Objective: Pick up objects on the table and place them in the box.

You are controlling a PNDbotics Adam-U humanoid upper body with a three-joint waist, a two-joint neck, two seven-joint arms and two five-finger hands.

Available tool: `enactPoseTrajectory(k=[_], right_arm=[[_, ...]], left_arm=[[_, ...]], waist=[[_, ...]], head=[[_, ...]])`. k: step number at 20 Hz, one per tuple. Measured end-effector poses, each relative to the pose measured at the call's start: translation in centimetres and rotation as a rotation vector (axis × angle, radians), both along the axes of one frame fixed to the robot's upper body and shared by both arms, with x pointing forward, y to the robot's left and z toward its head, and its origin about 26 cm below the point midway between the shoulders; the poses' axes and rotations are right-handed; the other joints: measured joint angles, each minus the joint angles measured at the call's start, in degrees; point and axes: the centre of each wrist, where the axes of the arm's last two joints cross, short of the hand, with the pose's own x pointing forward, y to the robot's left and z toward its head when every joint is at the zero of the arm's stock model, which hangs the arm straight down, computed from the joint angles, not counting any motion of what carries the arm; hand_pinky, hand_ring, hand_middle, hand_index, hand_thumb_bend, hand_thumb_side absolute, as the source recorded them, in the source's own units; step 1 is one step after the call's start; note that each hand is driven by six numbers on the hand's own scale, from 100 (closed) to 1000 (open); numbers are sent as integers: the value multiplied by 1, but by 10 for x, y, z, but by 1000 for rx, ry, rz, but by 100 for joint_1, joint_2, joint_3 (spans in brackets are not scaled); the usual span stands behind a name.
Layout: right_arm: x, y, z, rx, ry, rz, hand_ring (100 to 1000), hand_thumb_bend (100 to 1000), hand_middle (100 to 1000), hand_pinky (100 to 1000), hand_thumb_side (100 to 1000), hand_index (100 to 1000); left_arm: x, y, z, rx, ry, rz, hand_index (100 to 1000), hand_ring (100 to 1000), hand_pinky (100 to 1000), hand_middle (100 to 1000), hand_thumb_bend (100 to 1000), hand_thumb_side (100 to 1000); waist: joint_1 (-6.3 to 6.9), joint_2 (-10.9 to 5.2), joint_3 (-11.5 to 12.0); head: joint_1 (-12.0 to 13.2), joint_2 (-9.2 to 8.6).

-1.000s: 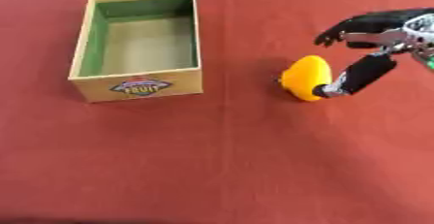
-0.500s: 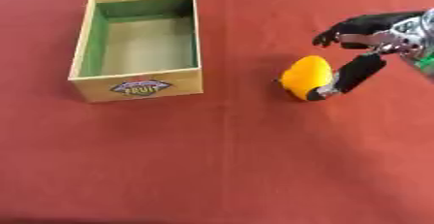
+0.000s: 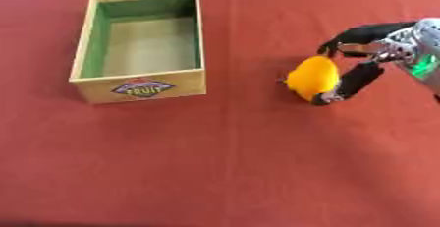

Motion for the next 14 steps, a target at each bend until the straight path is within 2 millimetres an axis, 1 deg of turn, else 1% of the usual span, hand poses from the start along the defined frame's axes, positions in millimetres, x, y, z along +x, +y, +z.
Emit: enactPoseTrajectory(k=[1,2,4,5,8,9,10,11,12,14], right_arm=[[0,0,1,1,-7,3,893,489,711,830,587,931],[0,1,2,3,-18,7,877,462,670,819,566,886],[0,3,3,11,-45,16,847,400,620,800,521,809],[-1,4,4,17,-61,19,832,354,597,792,489,777],[-2,6,5,36,-108,21,790,240,549,759,404,717],[-2,7,5,43,-124,20,773,166,526,741,335,694],[-1,7,5,50,-143,18,762,112,513,732,282,678],[-1,8,5,58,-164,17,759,108,510,730,279,673],[-1,9,6,66,-186,16,734,100,482,710,227,639],[-1,9,6,77,-227,11,712,100,458,697,172,604]], left_arm=[[0,0,0,0,0,0,825,603,599,689,133,911],[0,0,0,0,0,0,825,603,599,689,134,911],[0,0,0,0,0,0,826,603,599,689,134,911],[0,0,0,0,0,0,826,603,599,689,135,911],[0,0,0,0,0,0,826,603,598,689,132,911],[0,0,0,0,0,0,826,602,598,689,131,911],[0,0,0,0,0,0,826,602,598,689,131,910],[0,0,0,0,0,0,826,602,598,689,131,910],[0,0,0,0,0,0,826,603,598,689,130,909],[0,0,0,0,0,0,826,603,598,689,130,909]], waist=[[0,0,0],[-1,0,0],[-4,0,0],[-5,0,0],[-13,0,-1],[-13,0,-1],[-13,0,-1],[-12,0,-1],[-12,0,-1],[-12,0,-1]], head=[[0,0],[1,0],[2,0],[3,0],[4,0],[6,0],[7,0],[8,0],[9,0],[10,0]])
